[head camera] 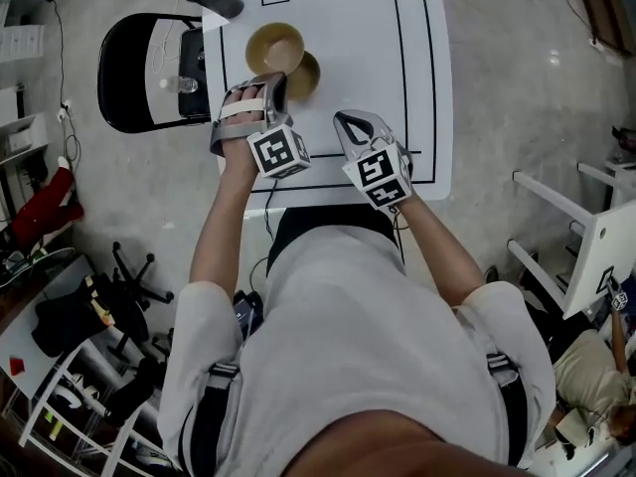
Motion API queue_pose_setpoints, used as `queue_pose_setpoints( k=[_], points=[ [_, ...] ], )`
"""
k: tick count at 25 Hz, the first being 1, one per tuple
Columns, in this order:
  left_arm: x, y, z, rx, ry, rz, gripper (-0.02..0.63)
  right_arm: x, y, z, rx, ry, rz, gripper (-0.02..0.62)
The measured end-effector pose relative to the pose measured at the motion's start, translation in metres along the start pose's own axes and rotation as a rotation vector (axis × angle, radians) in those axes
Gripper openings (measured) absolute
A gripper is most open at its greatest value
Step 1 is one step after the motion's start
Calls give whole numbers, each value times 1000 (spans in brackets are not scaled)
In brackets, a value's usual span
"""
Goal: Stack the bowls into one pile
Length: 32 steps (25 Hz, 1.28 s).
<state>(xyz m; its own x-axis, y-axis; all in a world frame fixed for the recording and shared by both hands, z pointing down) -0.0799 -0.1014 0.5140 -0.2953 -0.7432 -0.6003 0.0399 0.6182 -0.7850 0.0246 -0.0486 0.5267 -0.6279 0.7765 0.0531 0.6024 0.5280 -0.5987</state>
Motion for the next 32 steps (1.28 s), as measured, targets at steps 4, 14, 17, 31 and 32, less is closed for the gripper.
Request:
queue_pose_setpoints(
  k=[4,14,17,31,32],
  points=[
    [-14,0,-5,46,49,2,31,-2,-5,-1,-29,11,31,0],
    [-34,21,-6,95,77,18,31,4,13,-11,-34,1,60,-2],
    [-37,20,-2,97,74,13,32,1,16,-15,-26,-22,52,0],
    [-56,-2,11,86,34,-39,34,-14,19,-29,8,-51,30,0],
    [-58,-3,12,87,31,-43,34,-14,20,-30,8,-52,29,-2]
  ],
)
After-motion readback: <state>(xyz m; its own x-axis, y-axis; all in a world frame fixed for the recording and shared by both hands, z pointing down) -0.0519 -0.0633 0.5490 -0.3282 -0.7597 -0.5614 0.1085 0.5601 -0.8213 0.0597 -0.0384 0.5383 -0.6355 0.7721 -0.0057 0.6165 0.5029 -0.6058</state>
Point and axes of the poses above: the fingertips, and each gripper's own axes: y backward along the fingers, x to its left, z out of its top, the point moved 1 cm from there along y, backward along the fingers, and after that the axes turned 10 degrees about -z, right-handed, at the moved point
